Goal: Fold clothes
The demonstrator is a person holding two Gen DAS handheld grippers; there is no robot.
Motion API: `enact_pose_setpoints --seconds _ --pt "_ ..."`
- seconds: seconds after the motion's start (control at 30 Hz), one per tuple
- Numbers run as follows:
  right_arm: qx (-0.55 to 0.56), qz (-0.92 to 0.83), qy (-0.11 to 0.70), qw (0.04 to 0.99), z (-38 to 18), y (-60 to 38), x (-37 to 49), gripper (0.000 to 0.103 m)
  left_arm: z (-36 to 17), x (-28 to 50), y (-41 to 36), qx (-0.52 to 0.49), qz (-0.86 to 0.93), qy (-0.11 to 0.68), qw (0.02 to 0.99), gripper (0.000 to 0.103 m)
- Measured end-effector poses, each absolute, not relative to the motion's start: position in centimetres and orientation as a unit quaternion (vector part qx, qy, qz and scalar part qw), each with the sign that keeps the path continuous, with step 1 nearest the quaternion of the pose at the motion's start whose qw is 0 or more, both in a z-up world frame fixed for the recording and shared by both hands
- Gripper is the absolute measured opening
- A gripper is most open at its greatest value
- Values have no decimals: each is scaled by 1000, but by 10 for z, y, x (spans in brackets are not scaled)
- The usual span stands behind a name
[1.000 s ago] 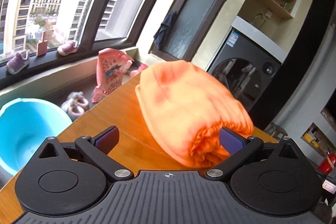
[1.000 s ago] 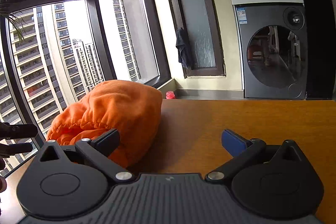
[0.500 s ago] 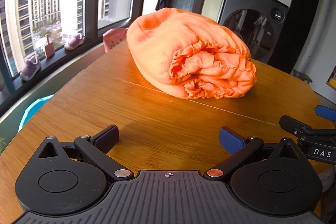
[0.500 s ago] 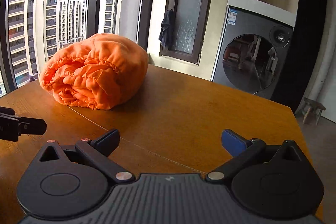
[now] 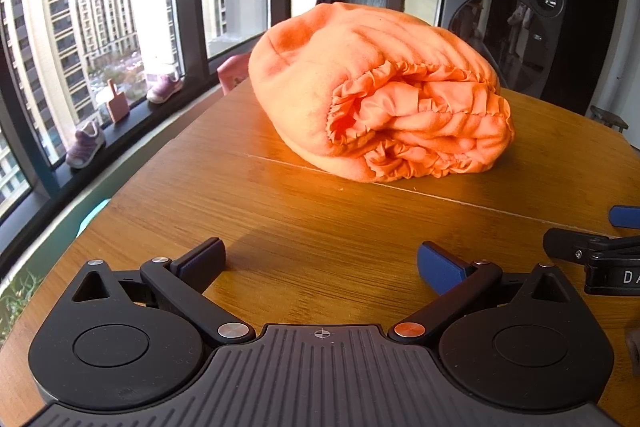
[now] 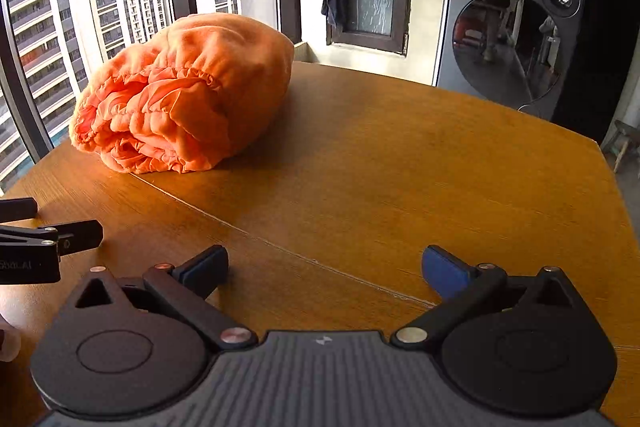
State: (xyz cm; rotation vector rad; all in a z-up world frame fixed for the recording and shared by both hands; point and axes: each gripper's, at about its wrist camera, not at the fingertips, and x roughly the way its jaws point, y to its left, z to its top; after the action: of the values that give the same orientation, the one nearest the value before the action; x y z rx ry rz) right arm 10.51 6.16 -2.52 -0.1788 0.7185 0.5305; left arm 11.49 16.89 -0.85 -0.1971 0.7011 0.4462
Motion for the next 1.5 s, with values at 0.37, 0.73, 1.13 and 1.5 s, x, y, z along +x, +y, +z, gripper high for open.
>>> enact_pose_setpoints --seconds 0.37,0.73,1.13,1.5 --pt "-92 253 347 899 -26 63 104 103 -10 116 168 -96 223 339 909 103" --pt "-91 251 347 899 -25 57 106 103 -9 118 170 -97 222 338 909 103" --pt "-90 251 347 899 -25 54 106 103 -8 119 170 -96 222 339 909 103" --pt "-90 250 347 899 -25 52 105 103 -8 119 170 -95 222 339 909 103"
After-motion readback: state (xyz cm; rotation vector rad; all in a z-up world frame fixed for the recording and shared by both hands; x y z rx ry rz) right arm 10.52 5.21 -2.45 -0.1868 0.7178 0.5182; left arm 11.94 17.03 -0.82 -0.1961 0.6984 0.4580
